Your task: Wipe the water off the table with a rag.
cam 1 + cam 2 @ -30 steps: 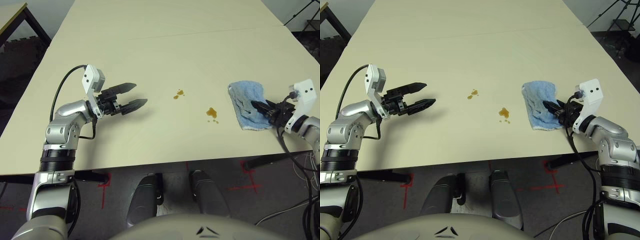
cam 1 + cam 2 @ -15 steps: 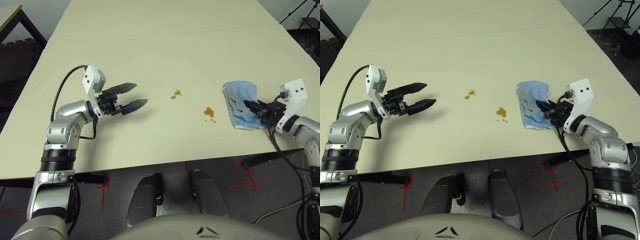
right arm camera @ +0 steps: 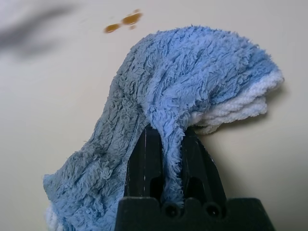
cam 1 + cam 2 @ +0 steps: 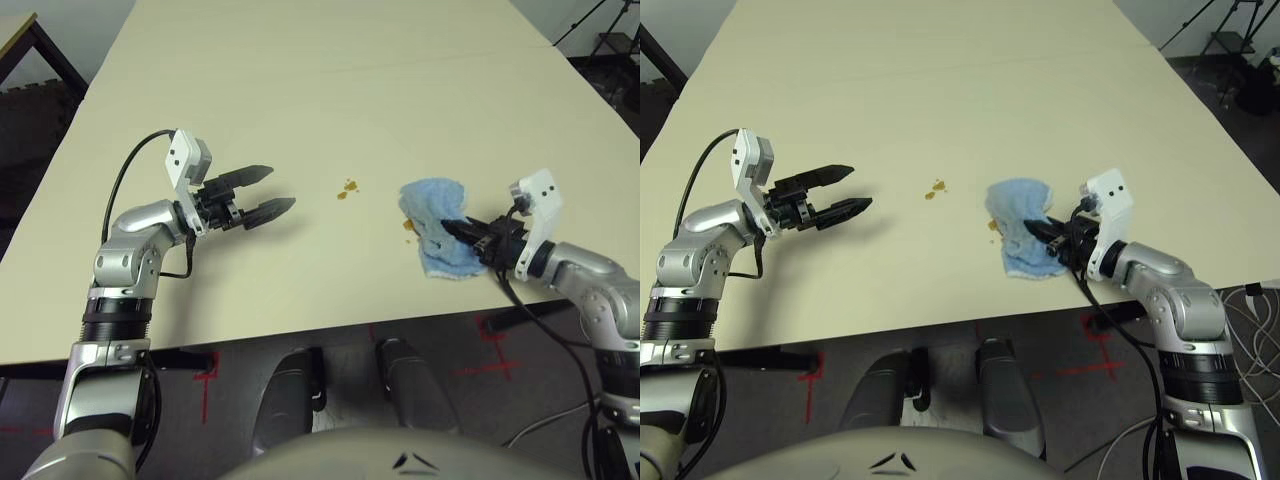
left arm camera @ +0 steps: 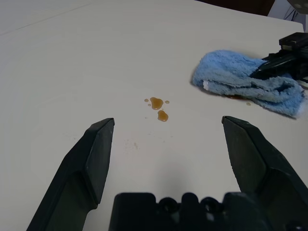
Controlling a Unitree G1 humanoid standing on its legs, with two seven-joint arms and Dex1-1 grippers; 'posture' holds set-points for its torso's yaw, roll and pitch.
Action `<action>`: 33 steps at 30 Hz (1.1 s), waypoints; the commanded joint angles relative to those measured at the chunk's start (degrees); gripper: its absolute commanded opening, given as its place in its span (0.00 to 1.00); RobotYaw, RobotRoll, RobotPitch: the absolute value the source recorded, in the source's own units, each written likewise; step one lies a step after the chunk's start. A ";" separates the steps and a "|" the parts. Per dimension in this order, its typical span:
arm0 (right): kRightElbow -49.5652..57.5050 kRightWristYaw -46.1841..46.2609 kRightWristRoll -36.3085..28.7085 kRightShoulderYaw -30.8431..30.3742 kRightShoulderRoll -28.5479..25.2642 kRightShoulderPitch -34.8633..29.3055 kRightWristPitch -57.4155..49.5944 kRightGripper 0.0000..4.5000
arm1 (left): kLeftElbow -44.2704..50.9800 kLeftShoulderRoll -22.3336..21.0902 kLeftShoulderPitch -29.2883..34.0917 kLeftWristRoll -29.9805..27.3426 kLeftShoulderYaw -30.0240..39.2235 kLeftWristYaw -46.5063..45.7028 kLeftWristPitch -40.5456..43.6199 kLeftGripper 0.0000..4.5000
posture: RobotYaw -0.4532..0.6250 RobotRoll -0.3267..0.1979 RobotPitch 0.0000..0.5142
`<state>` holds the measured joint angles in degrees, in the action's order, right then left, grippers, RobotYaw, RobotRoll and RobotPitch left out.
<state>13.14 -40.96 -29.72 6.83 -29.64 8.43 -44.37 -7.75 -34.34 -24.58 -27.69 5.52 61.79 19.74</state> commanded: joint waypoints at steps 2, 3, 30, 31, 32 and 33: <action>2.89 -0.81 -2.57 -3.42 0.76 -1.55 -2.96 0.04 | -0.25 -0.15 0.15 0.66 -0.60 0.30 -0.19 1.00 | 0.24 0.62 0.35; 3.30 -0.82 -2.90 -3.69 0.74 -1.67 -3.27 0.04 | -0.24 -0.15 0.17 0.66 -0.61 0.29 -0.19 1.00 | 0.24 0.62 0.35; -13.12 24.34 1.24 11.59 10.23 12.96 8.41 0.04 | -1.37 -0.78 0.16 0.79 0.00 0.55 -0.56 1.00 | 0.24 0.62 0.35; -13.29 25.41 1.17 11.51 11.45 13.66 8.59 0.04 | -2.15 -1.49 0.23 1.11 0.35 0.89 -1.08 1.00 | 0.24 0.62 0.35; -13.34 26.12 1.28 11.16 12.48 14.11 8.69 0.04 | -2.95 -2.05 0.24 1.41 0.74 1.14 -1.86 1.00 | 0.24 0.62 0.35; -13.48 26.61 1.54 10.72 13.33 14.45 8.86 0.04 | -3.62 -2.47 0.16 1.50 1.06 1.19 -2.16 1.00 | 0.24 0.62 0.35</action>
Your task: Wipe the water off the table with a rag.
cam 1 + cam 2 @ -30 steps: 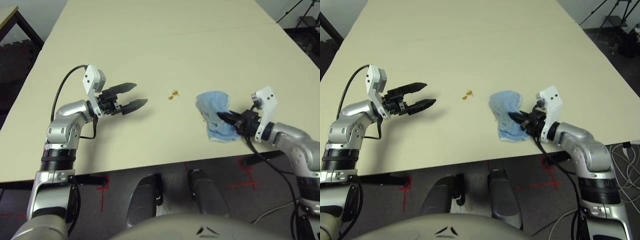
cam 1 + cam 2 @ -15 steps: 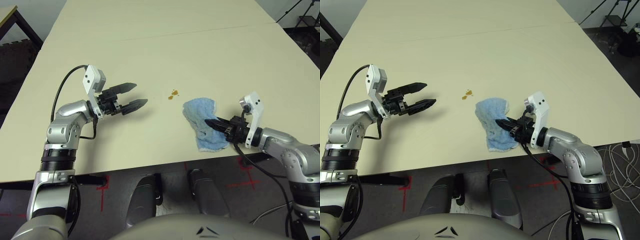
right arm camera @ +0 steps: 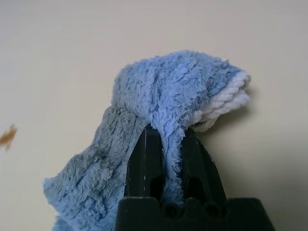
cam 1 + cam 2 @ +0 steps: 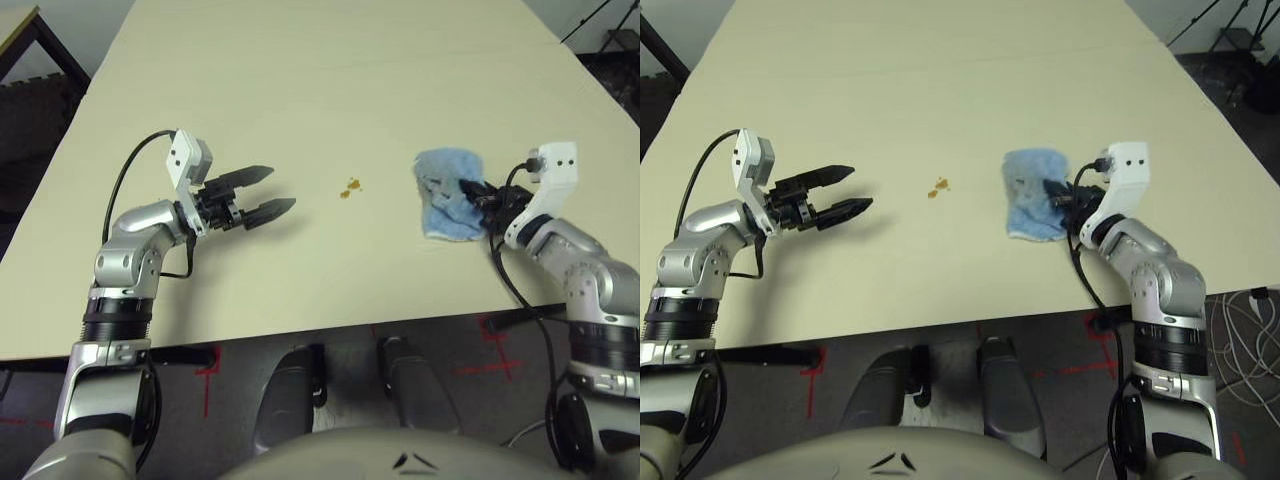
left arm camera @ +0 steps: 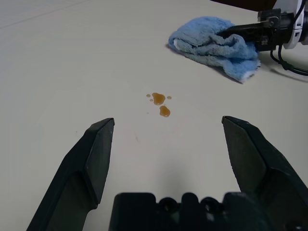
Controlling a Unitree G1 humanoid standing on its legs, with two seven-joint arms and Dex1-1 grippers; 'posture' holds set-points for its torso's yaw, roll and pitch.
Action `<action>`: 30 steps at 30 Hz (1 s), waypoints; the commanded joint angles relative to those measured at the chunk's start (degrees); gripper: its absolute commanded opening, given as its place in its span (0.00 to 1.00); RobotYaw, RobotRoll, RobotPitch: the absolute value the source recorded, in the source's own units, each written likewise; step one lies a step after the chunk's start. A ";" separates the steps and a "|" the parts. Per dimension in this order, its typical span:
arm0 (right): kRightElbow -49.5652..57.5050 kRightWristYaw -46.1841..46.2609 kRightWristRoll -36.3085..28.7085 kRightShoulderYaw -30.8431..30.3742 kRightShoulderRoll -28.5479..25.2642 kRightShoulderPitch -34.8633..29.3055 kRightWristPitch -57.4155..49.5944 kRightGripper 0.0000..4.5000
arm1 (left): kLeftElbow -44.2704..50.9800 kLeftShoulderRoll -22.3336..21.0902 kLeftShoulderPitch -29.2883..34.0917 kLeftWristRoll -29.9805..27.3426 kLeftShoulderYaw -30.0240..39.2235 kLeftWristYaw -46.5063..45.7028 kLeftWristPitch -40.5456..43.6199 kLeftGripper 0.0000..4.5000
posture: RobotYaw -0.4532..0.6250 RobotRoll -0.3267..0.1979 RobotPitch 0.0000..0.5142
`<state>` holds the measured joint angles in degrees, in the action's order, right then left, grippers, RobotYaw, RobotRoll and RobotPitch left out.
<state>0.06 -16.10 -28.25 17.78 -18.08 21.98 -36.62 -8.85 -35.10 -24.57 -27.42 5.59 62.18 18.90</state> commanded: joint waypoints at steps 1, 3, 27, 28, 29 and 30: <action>-0.67 2.26 0.50 -0.89 2.74 1.22 1.41 0.04 | -2.89 -2.24 0.20 1.02 1.32 1.14 -1.26 1.00 | 0.24 0.62 0.35; -1.36 2.89 1.35 -2.22 4.24 1.70 1.92 0.04 | -2.94 -3.22 0.54 0.43 1.71 2.07 -0.91 1.00 | 0.25 0.62 0.35; -13.07 -7.57 4.06 -18.22 16.88 9.44 -4.33 0.04 | 1.64 -4.52 3.56 -1.42 2.64 3.81 2.71 1.00 | 0.28 0.62 0.36; -12.40 -9.01 3.67 -19.27 16.86 9.23 -5.41 0.04 | 1.74 -4.50 3.65 -1.41 2.71 3.74 2.72 1.00 | 0.28 0.62 0.36; -11.77 -10.22 3.35 -20.10 16.85 9.02 -6.39 0.04 | 1.85 -4.49 3.77 -1.41 2.77 3.68 2.73 1.00 | 0.28 0.62 0.36; -11.21 -11.37 3.03 -20.79 16.73 8.83 -7.32 0.04 | 1.95 -4.47 3.85 -1.39 2.81 3.63 2.73 1.00 | 0.29 0.62 0.35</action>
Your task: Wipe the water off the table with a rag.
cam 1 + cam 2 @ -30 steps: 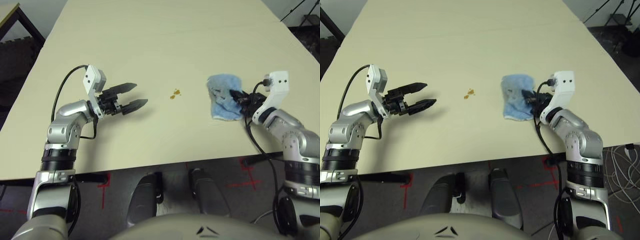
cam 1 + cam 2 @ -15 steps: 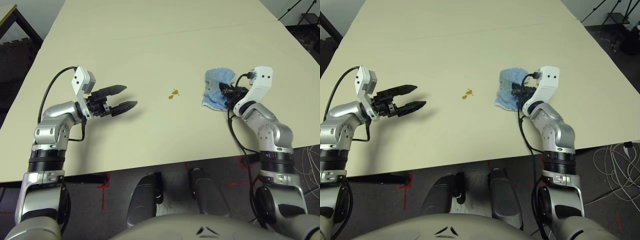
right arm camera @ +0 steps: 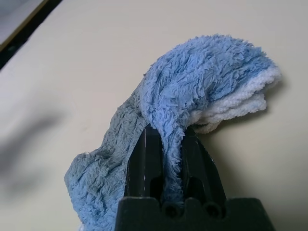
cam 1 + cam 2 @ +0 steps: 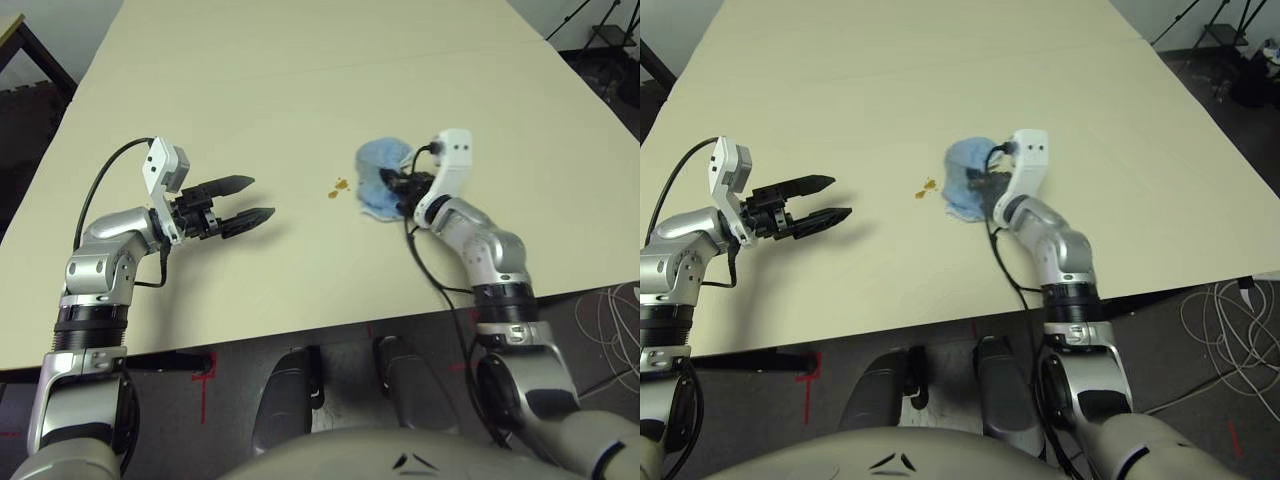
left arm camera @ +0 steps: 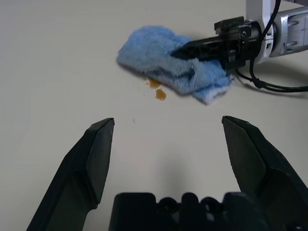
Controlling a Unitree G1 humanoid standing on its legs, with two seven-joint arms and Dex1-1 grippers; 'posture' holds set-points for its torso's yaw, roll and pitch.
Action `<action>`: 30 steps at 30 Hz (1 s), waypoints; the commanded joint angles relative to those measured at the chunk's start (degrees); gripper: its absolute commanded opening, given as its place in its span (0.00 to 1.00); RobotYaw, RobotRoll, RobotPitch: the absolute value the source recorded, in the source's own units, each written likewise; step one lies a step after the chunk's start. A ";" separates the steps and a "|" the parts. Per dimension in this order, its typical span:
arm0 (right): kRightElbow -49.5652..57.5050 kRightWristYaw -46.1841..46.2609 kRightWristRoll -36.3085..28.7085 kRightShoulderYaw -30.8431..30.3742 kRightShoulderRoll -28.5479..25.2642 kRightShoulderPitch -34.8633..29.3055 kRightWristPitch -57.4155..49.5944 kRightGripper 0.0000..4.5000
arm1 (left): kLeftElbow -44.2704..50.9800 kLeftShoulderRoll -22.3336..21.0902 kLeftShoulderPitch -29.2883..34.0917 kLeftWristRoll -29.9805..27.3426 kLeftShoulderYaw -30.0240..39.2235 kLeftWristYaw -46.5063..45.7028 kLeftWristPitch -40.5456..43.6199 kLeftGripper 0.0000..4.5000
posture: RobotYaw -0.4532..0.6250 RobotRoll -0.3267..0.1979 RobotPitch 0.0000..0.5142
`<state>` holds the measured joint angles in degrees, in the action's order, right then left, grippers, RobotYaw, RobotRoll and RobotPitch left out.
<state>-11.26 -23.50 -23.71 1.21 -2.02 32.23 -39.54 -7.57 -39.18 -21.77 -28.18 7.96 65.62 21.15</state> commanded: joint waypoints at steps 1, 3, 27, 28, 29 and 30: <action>0.75 -5.19 -1.87 -5.01 0.42 -1.69 -5.43 0.04 | 0.71 -0.36 1.10 -0.58 0.46 0.12 0.46 1.00 | 0.29 0.62 0.35; 1.98 -7.30 -2.43 -6.27 -0.13 -2.21 -7.35 0.04 | 0.75 -0.31 1.14 -0.55 0.51 0.00 0.41 1.00 | 0.29 0.62 0.35; -9.56 7.84 0.48 11.04 -3.82 6.46 10.16 0.03 | -0.22 0.84 0.20 0.01 -0.35 0.13 -0.31 1.00 | 0.27 0.62 0.35; -9.33 7.56 0.11 11.31 -4.10 6.63 9.98 0.03 | -0.20 0.86 0.22 0.02 -0.36 0.12 -0.32 1.00 | 0.27 0.62 0.35; -8.87 7.05 -0.39 11.58 -4.43 6.79 9.64 0.03 | -0.21 0.86 0.23 0.04 -0.37 0.12 -0.34 1.00 | 0.27 0.62 0.35; -7.82 5.69 -1.32 11.77 -5.11 6.92 8.63 0.03 | -0.19 0.88 0.27 0.05 -0.38 0.10 -0.35 1.00 | 0.27 0.62 0.36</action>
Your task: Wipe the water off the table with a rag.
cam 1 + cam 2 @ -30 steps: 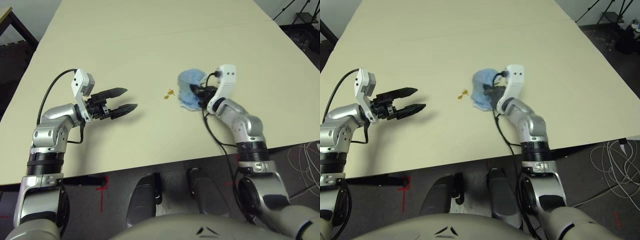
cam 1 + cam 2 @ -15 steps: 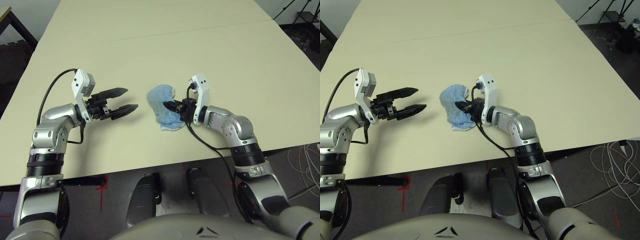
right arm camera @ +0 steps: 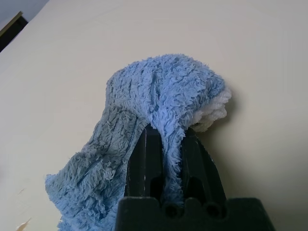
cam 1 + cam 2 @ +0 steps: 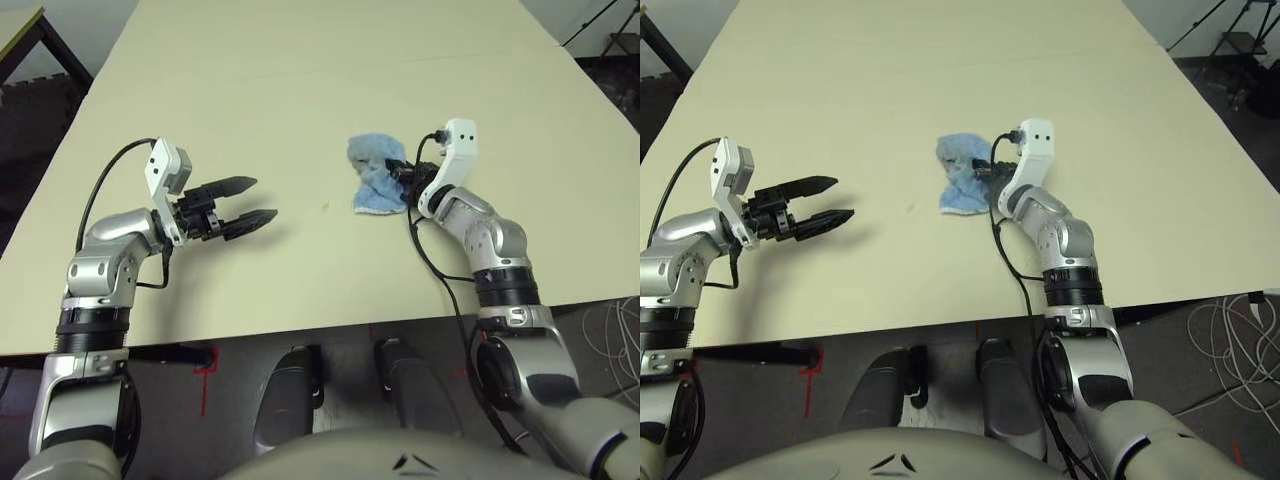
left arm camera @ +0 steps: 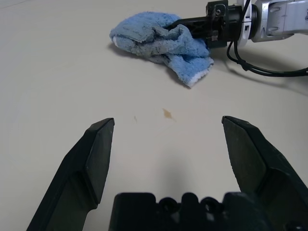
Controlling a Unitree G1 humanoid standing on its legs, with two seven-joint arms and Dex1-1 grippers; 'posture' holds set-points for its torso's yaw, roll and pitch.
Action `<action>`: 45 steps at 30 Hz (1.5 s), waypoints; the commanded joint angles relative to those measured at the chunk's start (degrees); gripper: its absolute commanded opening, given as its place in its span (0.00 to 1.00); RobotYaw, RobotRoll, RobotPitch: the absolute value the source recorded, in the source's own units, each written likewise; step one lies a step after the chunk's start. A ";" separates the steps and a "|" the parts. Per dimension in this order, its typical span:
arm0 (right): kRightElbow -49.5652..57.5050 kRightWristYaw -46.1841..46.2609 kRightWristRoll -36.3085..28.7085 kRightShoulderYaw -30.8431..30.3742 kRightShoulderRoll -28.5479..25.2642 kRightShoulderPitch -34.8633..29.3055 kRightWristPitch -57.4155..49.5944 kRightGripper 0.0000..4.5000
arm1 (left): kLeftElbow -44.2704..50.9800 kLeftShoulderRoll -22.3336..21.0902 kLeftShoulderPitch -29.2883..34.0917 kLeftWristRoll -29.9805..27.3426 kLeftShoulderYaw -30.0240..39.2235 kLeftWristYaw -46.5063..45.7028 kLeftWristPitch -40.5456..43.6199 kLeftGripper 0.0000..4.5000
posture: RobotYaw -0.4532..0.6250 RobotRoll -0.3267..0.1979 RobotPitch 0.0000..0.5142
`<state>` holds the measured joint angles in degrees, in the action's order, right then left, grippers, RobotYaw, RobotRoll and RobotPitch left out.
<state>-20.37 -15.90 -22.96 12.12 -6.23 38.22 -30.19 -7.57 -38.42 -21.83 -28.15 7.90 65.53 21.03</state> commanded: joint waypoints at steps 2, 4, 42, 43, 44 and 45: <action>3.45 -4.24 -3.96 1.46 -2.88 1.39 -2.64 0.03 | -0.11 0.15 0.46 0.02 -0.29 0.14 -0.25 1.00 | 0.27 0.62 0.36; 5.35 -6.45 -5.81 2.24 -6.09 2.13 -4.98 0.03 | -0.10 0.17 0.54 0.03 -0.29 0.13 -0.27 1.00 | 0.27 0.62 0.36; -30.37 -25.76 10.31 1.24 -41.96 1.06 15.13 0.36 | -1.28 0.55 -0.22 0.70 0.11 -0.51 -1.15 1.00 | 0.26 0.62 0.38; -30.61 -25.63 10.18 1.57 -42.10 1.36 16.10 0.43 | -1.36 0.60 -0.28 0.76 0.24 -0.74 -1.32 1.00 | 0.26 0.62 0.38; -30.60 -25.77 10.12 1.80 -42.37 1.45 17.39 0.52 | -1.51 0.66 -0.36 0.80 0.40 -1.01 -1.50 1.00 | 0.26 0.62 0.38; -30.54 -25.62 10.06 2.12 -42.71 1.45 18.70 0.60 | -1.74 0.78 -0.45 0.85 0.61 -1.39 -1.86 1.00 | 0.26 0.62 0.38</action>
<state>-50.09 -41.88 -12.94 12.65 -48.23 39.16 -13.84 -8.84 -37.27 -22.20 -27.95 7.94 64.70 19.81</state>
